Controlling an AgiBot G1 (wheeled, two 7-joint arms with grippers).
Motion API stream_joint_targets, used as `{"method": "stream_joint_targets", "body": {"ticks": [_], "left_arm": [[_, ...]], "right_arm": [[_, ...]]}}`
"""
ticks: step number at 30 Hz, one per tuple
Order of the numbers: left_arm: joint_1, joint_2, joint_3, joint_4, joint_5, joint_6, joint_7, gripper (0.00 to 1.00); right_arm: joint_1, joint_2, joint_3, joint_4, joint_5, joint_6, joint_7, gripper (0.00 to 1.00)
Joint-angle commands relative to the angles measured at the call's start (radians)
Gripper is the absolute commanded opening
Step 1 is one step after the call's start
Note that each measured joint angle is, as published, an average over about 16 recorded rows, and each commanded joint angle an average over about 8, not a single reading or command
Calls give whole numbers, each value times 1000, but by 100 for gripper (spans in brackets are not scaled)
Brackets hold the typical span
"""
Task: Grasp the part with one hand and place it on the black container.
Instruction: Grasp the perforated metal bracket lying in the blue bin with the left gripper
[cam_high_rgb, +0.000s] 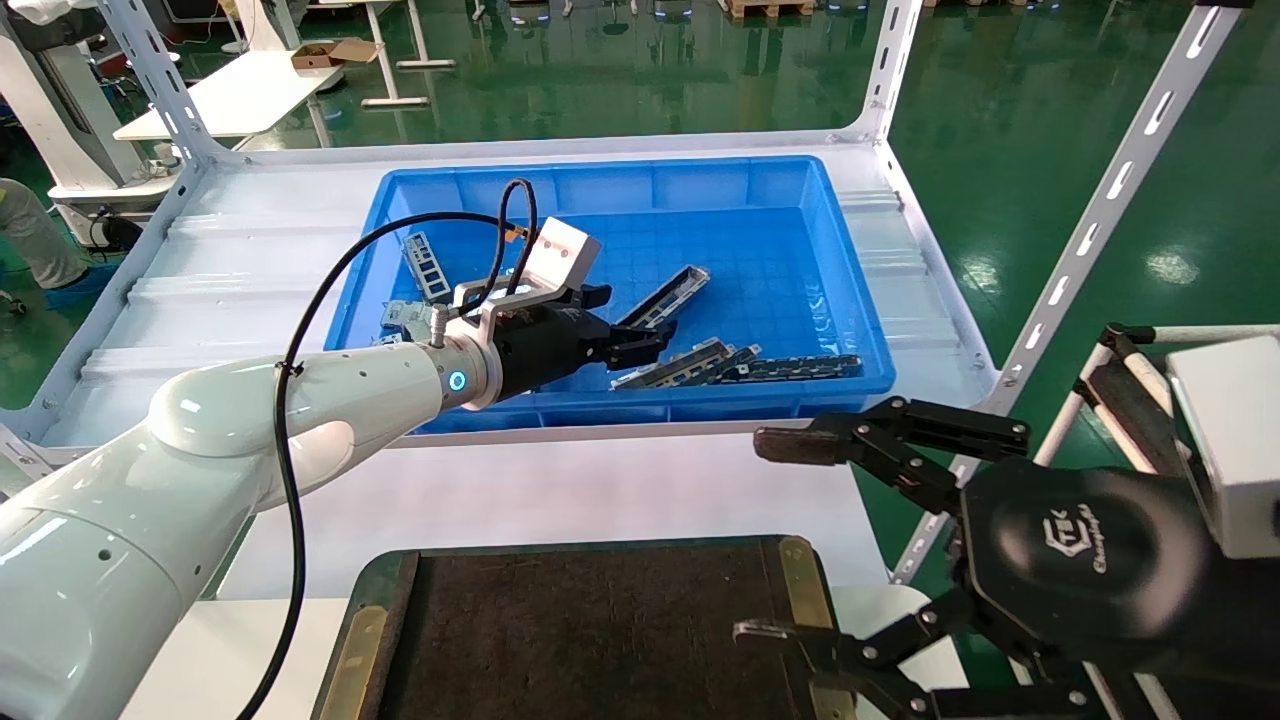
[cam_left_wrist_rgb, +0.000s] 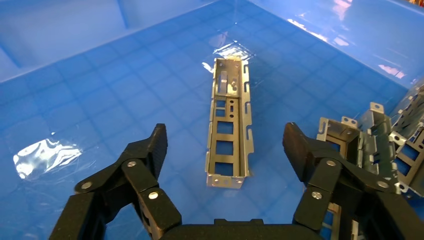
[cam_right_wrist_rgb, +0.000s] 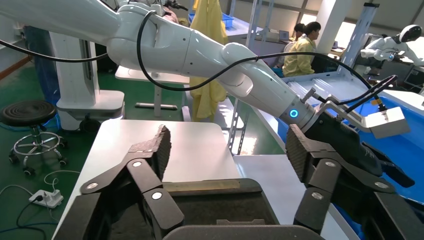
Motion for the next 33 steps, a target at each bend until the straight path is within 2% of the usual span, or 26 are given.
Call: {"method": "stream_joint_targets", "body": {"ticks": [1,21,33], "left_arm": [[0,0,17,-1,-12,-8,-6,0],[-8,-3,132,-14,-136,-46,-7,0],[-56,-19,109,13,-239,19,86,0]], "right_arm": [[0,0,0,0,0,0,0,0],[0,0,0,0,0,0,0,0],[0,0,-1,0,0,0,0,0]]}}
